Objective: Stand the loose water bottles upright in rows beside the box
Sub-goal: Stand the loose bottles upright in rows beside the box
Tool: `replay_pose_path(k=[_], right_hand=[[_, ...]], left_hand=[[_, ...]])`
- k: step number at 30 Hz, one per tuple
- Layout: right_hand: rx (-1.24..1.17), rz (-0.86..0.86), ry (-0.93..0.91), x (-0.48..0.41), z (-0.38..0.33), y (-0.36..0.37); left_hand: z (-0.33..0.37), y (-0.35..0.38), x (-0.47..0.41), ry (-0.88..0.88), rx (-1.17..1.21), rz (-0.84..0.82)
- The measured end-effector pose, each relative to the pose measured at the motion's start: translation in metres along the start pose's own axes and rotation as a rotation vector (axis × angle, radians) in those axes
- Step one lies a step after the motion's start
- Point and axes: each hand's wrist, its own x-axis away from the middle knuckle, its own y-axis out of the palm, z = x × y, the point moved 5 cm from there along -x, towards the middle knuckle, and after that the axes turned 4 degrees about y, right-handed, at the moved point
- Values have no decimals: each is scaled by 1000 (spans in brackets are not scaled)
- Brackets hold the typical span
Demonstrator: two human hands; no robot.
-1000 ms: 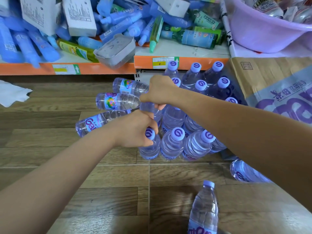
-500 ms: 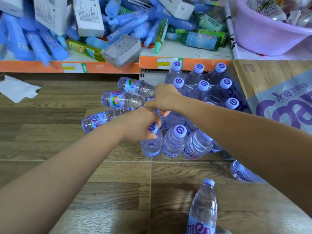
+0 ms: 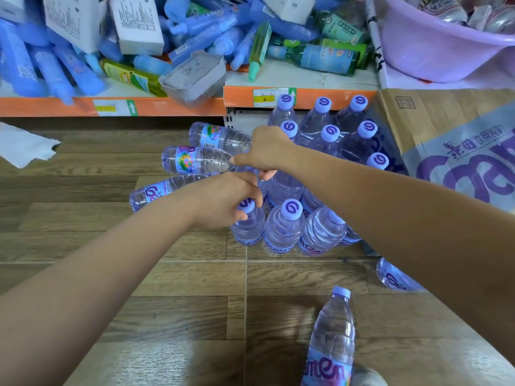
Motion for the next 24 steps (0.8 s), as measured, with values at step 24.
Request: replay_pose_path(k=[24], right_hand=[[125, 137, -180, 19, -5, -3]], left_hand=[[-5, 4, -1, -125, -9, 112]])
